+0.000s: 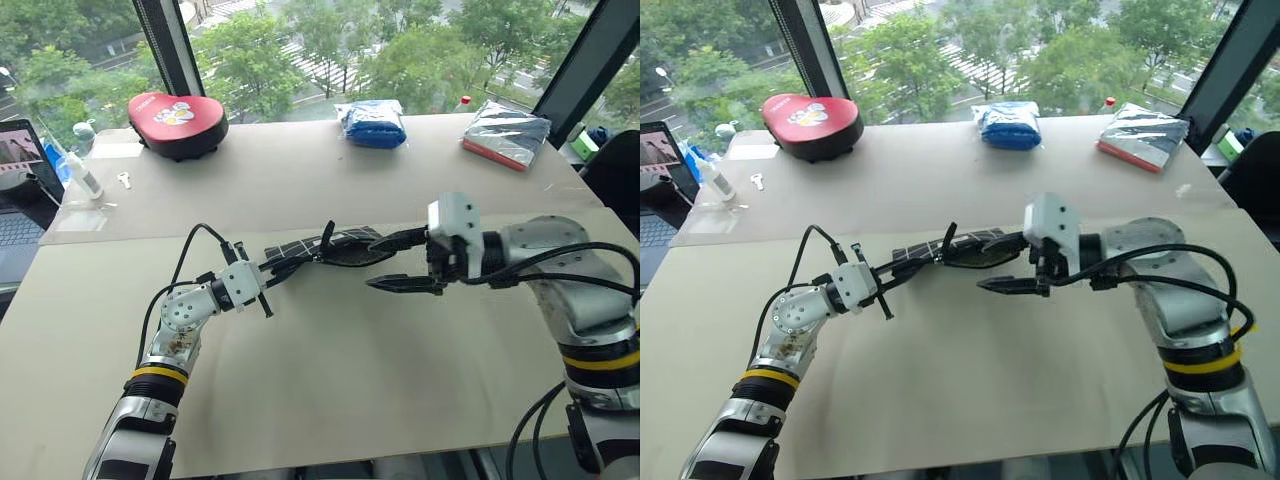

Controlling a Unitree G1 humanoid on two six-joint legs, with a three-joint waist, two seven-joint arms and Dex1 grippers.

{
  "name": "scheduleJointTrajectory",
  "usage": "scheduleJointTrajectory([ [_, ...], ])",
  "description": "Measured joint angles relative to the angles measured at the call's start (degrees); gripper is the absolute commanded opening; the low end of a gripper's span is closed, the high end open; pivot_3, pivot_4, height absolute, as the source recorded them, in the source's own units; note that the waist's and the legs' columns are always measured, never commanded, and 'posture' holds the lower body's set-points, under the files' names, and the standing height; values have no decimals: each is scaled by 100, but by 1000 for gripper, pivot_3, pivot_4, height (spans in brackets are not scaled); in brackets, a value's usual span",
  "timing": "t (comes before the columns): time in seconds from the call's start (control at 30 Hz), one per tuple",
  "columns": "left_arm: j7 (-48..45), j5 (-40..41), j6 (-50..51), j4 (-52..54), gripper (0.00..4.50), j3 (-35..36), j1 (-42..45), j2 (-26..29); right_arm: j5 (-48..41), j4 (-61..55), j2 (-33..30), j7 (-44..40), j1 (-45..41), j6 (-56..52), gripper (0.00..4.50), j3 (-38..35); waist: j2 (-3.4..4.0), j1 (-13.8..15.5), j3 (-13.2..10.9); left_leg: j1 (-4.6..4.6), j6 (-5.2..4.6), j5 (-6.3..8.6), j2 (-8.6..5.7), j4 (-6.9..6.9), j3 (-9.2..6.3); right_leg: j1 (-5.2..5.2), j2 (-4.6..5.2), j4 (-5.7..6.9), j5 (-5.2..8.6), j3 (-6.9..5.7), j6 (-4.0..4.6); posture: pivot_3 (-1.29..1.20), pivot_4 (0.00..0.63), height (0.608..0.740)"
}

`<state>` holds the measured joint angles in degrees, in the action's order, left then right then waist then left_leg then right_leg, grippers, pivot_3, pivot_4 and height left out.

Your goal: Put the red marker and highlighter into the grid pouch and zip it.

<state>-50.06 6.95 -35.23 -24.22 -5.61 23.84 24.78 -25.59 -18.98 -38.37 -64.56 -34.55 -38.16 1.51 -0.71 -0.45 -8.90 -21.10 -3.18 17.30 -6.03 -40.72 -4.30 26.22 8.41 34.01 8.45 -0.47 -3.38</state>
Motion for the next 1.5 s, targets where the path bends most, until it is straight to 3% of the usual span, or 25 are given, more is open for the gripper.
scheduleJointTrajectory([
  [0.23, -14, 2, -2, 4, 0, -8, 11, 1, 509, 547, 1079, 1802, -614, -708, 3002, 475, 0, -7, 0, -4, 10, -6, -2, -1, -1, 6, 0, 6, -7, -4, 10, 0, 150, 740],
  [0.33, -20, 2, -1, 1, 0, -9, 22, 4, 575, 939, 1708, 2529, -980, -1532, 3002, 679, 1, -25, 0, -7, 9, -6, -2, -1, -1, 9, 0, 10, -9, -3, 12, 0, 150, 740],
  [0.47, -22, 2, -1, 2, 0, -14, 38, 13, 688, 1358, 1850, 3031, -1128, -2093, 3002, 688, 1, 14, 0, -10, 8, -4, -6, 0, -8, 8, 0, 9, -9, -14, 12, 0, 150, 740],
  [0.9, -14, 1, -1, 2, 0, -13, 22, 15, 613, 1593, 2058, 3352, -1167, -2443, 3002, 639, 1, -41, 0, -10, 6, -3, -4, 5, -7, 11, -2, 9, -9, -15, 11, 0, 150, 740],
  [1.1, -6, 1, -1, 4, 0, -14, 15, -3, -35, 1470, 2358, 3267, -1187, -3133, 3002, 201, 2, -41, 0, -10, 5, -3, -4, 5, -8, 11, -2, 9, -9, -14, 11, 0, 150, 740],
  [1.37, -7, 1, -1, 4, 0, -15, 5, -9, -243, 1168, 2272, 3327, -1173, -3493, 3002, 251, 2, -41, 0, -10, 5, -3, -4, 5, -7, 10, -2, 10, -10, -14, 11, 0, 150, 740],
  [1.5, -10, 1, -1, 4, 0, -16, -3, -17, -140, 1182, 2272, 3485, -1163, -3441, 1992, 320, 2, -41, 0, -10, 5, -3, -4, 5, -7, 11, -2, 10, -10, -15, 11, 0, 150, 740],
])
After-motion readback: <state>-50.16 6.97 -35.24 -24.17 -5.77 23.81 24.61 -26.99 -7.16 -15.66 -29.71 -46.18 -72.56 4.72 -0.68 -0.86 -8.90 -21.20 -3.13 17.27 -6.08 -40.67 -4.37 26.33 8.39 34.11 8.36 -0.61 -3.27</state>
